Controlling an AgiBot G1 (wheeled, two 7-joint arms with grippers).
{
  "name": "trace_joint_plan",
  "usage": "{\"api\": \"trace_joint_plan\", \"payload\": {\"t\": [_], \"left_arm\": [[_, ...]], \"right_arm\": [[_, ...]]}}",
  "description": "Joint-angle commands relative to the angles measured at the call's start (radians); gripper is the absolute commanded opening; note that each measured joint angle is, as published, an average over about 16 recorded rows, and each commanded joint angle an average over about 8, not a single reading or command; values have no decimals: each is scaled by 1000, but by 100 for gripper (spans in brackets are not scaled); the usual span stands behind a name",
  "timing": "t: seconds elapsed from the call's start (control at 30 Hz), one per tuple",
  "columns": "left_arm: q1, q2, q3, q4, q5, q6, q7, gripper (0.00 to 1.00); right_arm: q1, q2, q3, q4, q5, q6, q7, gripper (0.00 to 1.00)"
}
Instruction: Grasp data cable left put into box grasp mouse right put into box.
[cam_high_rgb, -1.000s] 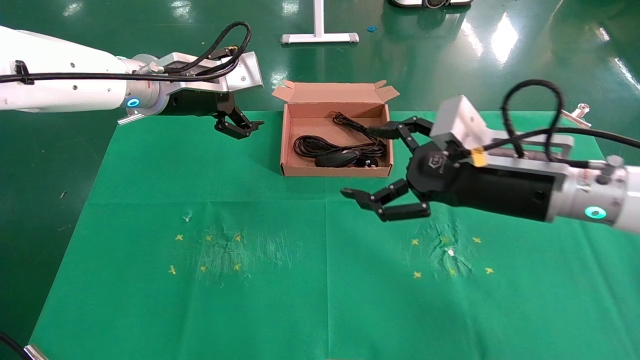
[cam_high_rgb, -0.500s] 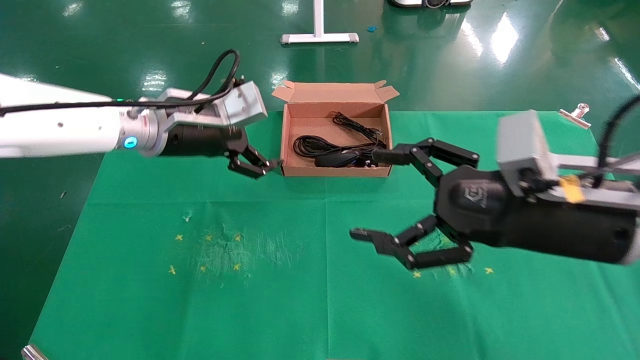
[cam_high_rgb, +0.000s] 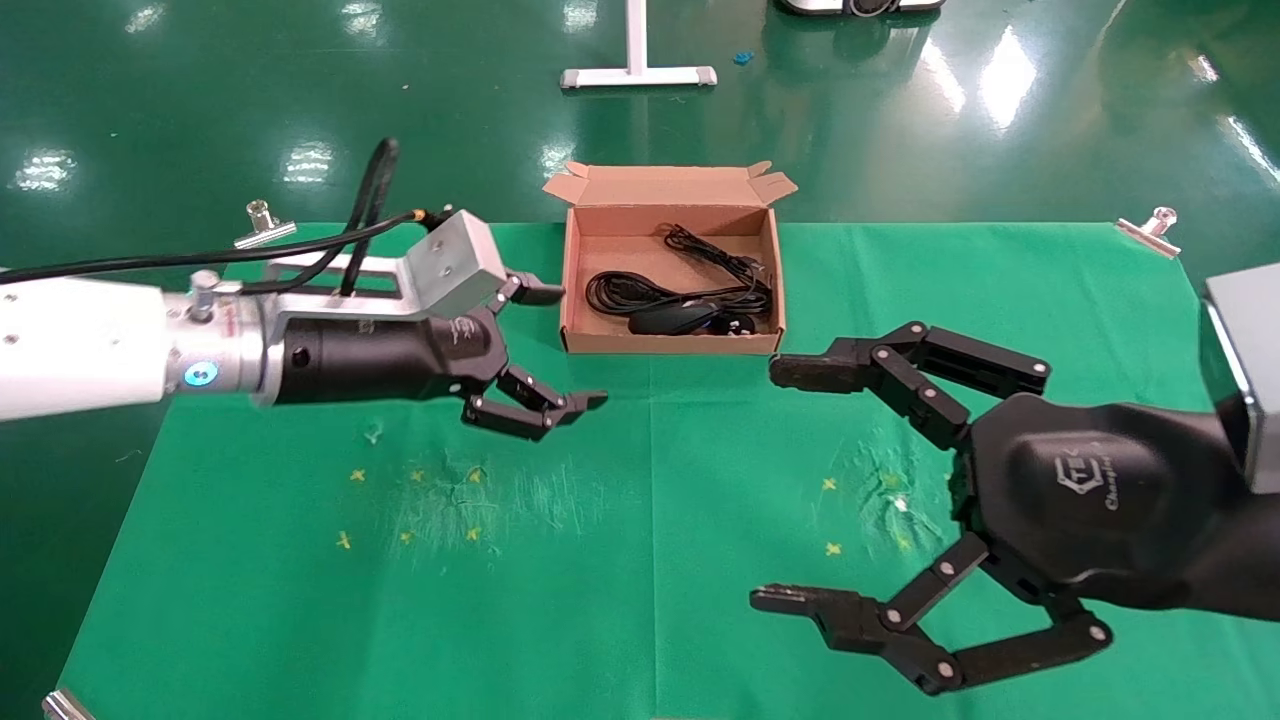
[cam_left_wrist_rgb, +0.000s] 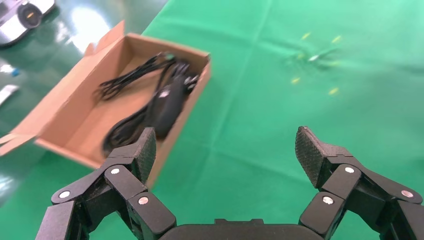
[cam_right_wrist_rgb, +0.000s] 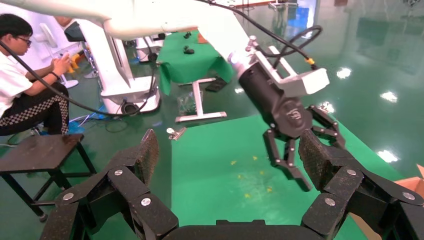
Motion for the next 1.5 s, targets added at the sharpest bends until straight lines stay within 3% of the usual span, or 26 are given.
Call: {"api": "trace_joint_plan", "payload": {"t": [0.03, 1.07, 1.27, 1.5], "left_arm": [[28, -14, -36, -13, -28, 26, 5, 100], [462, -233, -595, -214, -456, 421, 80, 100], [500, -251, -645, -232, -495, 455, 85, 100], [492, -248, -634, -229, -488, 449, 85, 100]], "right_arm": [[-4, 6, 3, 3, 12, -8, 1, 100], [-4, 7, 1, 2, 14, -8, -1, 100], [-5, 8, 1, 2, 15, -8, -1, 100], [-4, 7, 1, 2, 15, -8, -1, 100]]}}
